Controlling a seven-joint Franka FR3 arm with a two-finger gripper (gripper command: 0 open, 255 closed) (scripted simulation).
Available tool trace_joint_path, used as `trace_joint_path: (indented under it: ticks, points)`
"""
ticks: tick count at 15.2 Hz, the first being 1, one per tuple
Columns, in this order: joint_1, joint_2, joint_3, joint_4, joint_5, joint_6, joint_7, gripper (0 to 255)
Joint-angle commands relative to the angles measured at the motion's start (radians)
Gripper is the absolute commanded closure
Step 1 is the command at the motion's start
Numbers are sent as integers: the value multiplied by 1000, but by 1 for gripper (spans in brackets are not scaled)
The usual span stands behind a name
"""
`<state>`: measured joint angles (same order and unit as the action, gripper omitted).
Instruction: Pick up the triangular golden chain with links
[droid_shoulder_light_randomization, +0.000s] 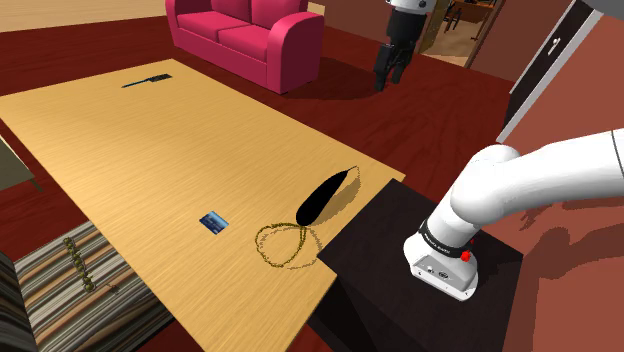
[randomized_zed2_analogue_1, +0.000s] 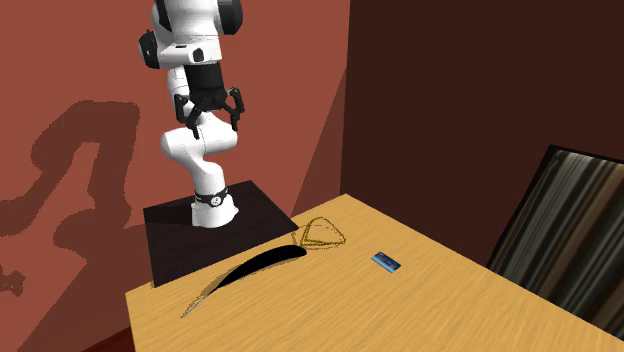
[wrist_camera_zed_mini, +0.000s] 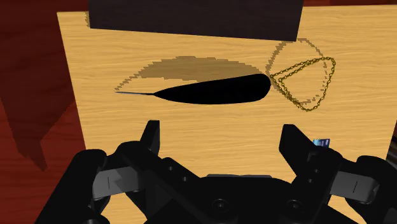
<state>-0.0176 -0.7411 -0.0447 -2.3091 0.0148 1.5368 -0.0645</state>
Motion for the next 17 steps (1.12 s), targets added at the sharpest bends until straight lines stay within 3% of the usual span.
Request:
trace_joint_path:
  ticks: [1,17]
  points:
    - [0,0,0,0,0,0,0,0]
    - [159,327,112,-176,79,449,-107,0]
